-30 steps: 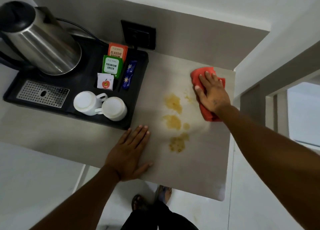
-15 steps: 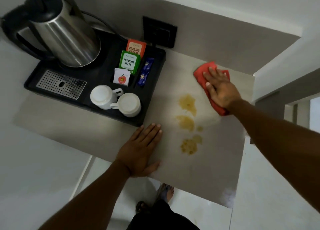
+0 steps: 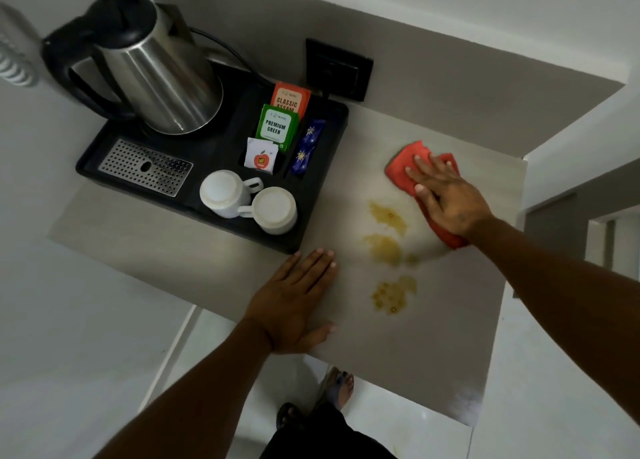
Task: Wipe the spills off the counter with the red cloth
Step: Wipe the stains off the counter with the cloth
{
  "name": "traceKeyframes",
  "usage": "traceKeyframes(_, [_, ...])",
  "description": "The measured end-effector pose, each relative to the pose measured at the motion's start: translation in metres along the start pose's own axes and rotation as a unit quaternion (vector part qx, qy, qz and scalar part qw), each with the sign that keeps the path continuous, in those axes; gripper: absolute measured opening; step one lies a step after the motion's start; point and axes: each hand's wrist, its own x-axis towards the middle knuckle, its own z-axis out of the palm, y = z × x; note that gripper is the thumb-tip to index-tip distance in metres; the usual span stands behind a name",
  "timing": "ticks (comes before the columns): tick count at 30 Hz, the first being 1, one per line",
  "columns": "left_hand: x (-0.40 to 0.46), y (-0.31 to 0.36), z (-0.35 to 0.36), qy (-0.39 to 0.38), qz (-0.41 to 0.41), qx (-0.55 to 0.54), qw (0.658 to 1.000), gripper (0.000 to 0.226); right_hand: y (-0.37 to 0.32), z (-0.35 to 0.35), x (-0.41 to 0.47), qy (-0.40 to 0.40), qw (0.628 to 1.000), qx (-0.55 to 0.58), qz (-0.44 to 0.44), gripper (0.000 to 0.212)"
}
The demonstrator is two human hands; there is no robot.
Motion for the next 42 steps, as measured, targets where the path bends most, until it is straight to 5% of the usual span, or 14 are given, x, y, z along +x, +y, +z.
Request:
traceKeyframes(7, [0.001, 0.0, -0.002, -0.011, -0.003, 0.001, 1.0, 0.096, -0.031, 0.007, 0.049, 0.007, 1.0, 0.017, 0.002, 0.05])
traceKeyframes(13, [0.0, 0.001, -0.003, -0.001, 0.004, -0.004, 1.0, 0.096, -0.045, 0.025, -0.029, 0.001, 0.994, -0.007, -0.107, 0.046])
traceKeyframes(20, [0.001, -0.001, -0.001, 0.001, 0.009, 0.009, 1.0, 0.095, -0.028, 0.006, -0.025, 0.038, 0.999, 0.009, 0.006, 0.049])
traceKeyframes(29, [0.001, -0.002, 0.001, 0.019, 0.014, 0.015, 1.0, 0.095, -0.077, 0.04, -0.077, 0.01, 0.995, -0.025, -0.096, 0.045])
traceKeyframes(36, [0.001, -0.002, 0.003, 0.014, 0.012, 0.015, 1.0, 0.097, -0.045, 0.021, -0.064, 0.05, 0.999, -0.011, 0.015, 0.047])
traceKeyframes(42, [-0.001, 0.0, -0.002, 0.023, 0.002, 0.014, 1.0, 0.097, -0.088, 0.046, -0.064, 0.028, 0.998, -0.034, -0.046, 0.048])
